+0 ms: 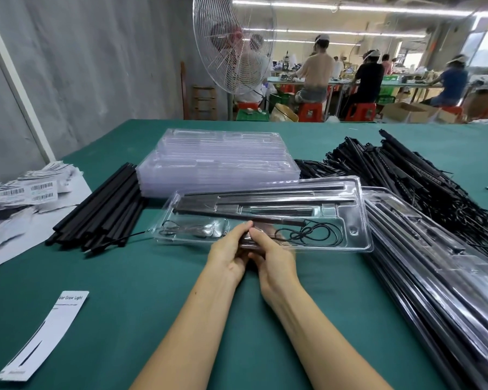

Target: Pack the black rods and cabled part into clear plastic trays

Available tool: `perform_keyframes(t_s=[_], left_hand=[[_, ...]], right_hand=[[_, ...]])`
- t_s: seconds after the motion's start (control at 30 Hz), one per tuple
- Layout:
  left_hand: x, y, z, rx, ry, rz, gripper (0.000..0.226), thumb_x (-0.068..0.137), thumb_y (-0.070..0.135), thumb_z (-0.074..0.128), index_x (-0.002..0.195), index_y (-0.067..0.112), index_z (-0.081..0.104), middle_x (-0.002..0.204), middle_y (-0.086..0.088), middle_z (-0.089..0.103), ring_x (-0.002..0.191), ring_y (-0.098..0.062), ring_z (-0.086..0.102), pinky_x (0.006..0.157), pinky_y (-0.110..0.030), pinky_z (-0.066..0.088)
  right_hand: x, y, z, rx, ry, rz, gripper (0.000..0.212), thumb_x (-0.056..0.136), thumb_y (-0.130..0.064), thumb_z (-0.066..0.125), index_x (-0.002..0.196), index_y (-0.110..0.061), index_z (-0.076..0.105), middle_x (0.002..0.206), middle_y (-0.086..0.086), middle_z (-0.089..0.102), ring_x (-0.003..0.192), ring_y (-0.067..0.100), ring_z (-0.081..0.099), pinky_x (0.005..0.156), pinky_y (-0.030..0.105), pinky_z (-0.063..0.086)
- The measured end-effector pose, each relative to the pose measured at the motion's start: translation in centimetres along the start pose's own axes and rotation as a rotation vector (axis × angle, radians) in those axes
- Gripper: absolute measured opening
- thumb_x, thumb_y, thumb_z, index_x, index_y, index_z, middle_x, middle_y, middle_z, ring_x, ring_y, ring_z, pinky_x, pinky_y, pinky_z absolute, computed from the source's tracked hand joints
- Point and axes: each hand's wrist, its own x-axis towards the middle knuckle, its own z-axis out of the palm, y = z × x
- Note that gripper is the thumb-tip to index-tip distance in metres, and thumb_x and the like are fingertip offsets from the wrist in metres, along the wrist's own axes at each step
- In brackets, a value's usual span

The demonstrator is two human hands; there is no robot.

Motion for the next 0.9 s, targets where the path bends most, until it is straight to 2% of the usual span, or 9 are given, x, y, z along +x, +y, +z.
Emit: perform_keyframes(t_s=[0.07,0.17,0.27,0.33,0.43,0.57,0.73,0.8,0.9], left_hand=[[0.0,-0.1,-0.1,0.017,-0.027,0.006,0.013,0.084,0.005,0.066,0.071,0.005,0.062,0.061,-0.008,0.066,0.047,-0.015,0.061,0.042,-0.019,0.044],[-0.3,-0.5,-0.2,0.032,-0.101,0.052,0.013,0.087,0.022,0.065,0.09,0.009,0.063,0.084,-0.01,0.066,0.063,-0.016,0.061,0.059,-0.023,0.044],[-0.7,-0.1,0.1,-0.072,-0.124,0.061,0.026,0.09,0.035,0.059,0.082,0.01,0.058,0.064,-0.005,0.061,0.05,-0.012,0.057,0.052,-0.022,0.048],[-1.0,0.4,0.0,-0.191,-0.122,0.058,0.025,0.093,0.031,0.056,0.081,0.009,0.055,0.064,-0.007,0.06,0.05,-0.015,0.058,0.047,-0.021,0.049],[-1.1,0.8,-0.5,-0.292,-0.106,0.07,0.012,0.094,0.019,0.055,0.089,0.008,0.053,0.077,-0.013,0.061,0.067,-0.023,0.062,0.068,-0.031,0.053],[-1.4,0.8,-0.7,-0.306,-0.044,0.055,0.005,0.091,0.015,0.058,0.092,0.012,0.055,0.088,-0.017,0.061,0.077,-0.028,0.061,0.081,-0.039,0.051],[-1.8,0.6,-0.6,-0.35,-0.01,0.03,0.01,0.089,0.01,0.056,0.082,0.012,0.049,0.079,-0.015,0.059,0.071,-0.028,0.059,0.068,-0.036,0.051],[-1.9,0.6,-0.4,-0.361,0.005,0.025,0.011,0.089,0.008,0.053,0.08,0.011,0.049,0.079,-0.015,0.057,0.072,-0.027,0.057,0.069,-0.034,0.05],[-2.1,0.5,-0.2,-0.352,0.025,0.002,0.011,0.089,0.008,0.053,0.079,0.011,0.05,0.077,-0.013,0.052,0.066,-0.022,0.049,0.067,-0.029,0.043]], right_hand=[[0.1,0.1,0.1,0.02,0.012,0.031,0.017,0.083,0.002,0.061,0.079,-0.014,0.061,0.063,-0.005,0.065,0.056,0.006,0.06,0.054,0.018,0.042],[0.4,-0.2,-0.1,0.079,0.026,0.091,0.014,0.083,0.0,0.061,0.076,-0.012,0.062,0.064,-0.002,0.064,0.056,0.009,0.056,0.053,0.02,0.04],[1.0,-1.1,-0.3,0.151,0.063,0.117,0.013,0.085,-0.001,0.059,0.075,-0.01,0.06,0.059,-0.001,0.061,0.048,0.009,0.053,0.045,0.018,0.042],[1.1,-1.3,-0.4,0.124,0.072,0.112,0.016,0.086,-0.004,0.057,0.073,-0.012,0.058,0.055,-0.003,0.061,0.041,0.006,0.053,0.04,0.016,0.041],[1.0,-1.2,-0.4,0.043,0.068,0.116,0.014,0.088,-0.011,0.059,0.074,-0.015,0.058,0.058,-0.005,0.061,0.043,0.003,0.053,0.043,0.017,0.041],[0.9,-1.2,-0.3,0.064,0.09,0.107,0.014,0.089,-0.023,0.058,0.077,-0.018,0.055,0.06,-0.004,0.052,0.049,0.008,0.049,0.05,0.022,0.04],[0.5,-1.0,-0.1,0.064,0.079,0.095,0.005,0.09,-0.016,0.058,0.088,-0.011,0.058,0.073,0.005,0.061,0.062,0.015,0.058,0.054,0.024,0.046],[0.4,-0.9,0.0,0.099,0.109,0.09,0.01,0.09,-0.012,0.059,0.098,-0.009,0.055,0.082,0.008,0.061,0.07,0.018,0.058,0.061,0.026,0.047],[0.3,-0.5,0.4,0.107,0.139,0.102,0.014,0.087,-0.011,0.062,0.099,-0.009,0.054,0.087,0.008,0.057,0.075,0.018,0.055,0.066,0.025,0.046]])
